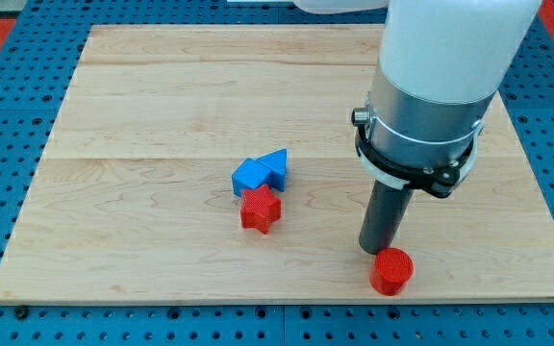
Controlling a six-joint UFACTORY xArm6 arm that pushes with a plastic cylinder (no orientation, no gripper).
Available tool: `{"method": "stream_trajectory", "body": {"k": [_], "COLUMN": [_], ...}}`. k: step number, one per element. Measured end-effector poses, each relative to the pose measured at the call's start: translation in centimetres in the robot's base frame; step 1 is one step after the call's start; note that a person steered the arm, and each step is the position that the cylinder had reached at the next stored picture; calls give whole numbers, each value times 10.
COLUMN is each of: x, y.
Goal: Place the red circle vertically below the green circle
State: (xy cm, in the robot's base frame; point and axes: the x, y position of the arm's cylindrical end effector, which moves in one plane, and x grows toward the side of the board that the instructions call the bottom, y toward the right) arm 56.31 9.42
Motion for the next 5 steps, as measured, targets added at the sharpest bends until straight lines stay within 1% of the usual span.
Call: {"method": "stream_trajectory", "body": {"k": [2,3,5], "x": [1,52,55], "y": [-53,-41,-26]}}
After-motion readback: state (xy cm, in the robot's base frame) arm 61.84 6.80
